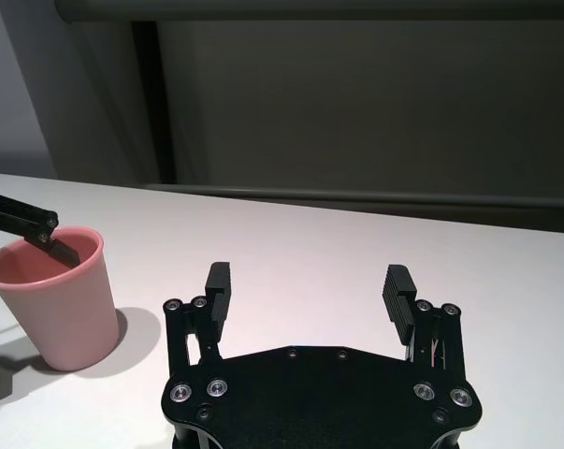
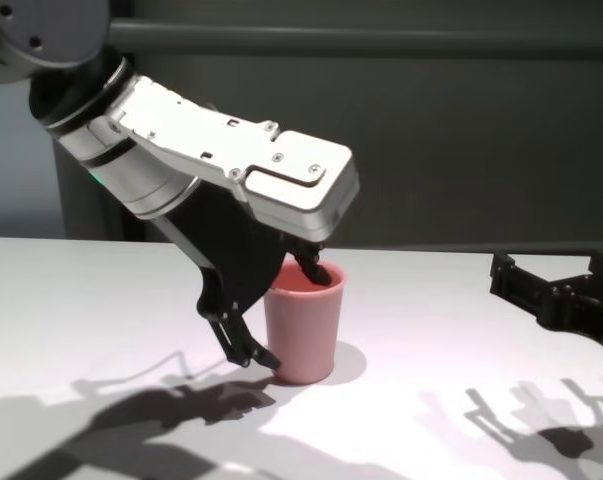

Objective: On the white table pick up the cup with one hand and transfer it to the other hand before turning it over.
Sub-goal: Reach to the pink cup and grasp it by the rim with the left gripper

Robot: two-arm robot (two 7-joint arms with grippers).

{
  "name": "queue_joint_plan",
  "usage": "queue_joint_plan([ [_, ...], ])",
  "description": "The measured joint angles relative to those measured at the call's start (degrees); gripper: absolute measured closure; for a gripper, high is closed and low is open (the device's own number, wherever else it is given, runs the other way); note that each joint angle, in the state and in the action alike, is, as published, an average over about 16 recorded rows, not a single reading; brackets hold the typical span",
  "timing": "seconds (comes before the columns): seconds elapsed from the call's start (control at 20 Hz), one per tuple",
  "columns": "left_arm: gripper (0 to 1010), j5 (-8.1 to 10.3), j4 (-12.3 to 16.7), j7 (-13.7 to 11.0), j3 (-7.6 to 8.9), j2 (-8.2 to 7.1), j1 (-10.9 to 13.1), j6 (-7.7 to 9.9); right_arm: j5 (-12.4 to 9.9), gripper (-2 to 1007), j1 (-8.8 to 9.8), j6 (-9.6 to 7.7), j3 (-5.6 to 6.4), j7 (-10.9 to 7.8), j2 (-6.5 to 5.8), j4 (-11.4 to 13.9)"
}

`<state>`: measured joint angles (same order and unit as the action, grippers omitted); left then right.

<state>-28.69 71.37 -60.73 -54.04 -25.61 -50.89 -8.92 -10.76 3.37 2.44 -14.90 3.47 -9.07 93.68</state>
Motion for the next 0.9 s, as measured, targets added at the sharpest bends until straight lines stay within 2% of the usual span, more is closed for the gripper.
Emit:
queue_joint_plan([
  [0.4,190,1.40,0.3,0.1,-0.68,-0.35,0.3,0.18,0.0,3,0.00,0.00,0.00,0.00,0.00,0.0],
  [0.9,519,2.86,0.9,0.9,-1.77,-1.12,0.9,-0.36,0.0,3,0.00,0.00,0.00,0.00,0.00,0.0],
])
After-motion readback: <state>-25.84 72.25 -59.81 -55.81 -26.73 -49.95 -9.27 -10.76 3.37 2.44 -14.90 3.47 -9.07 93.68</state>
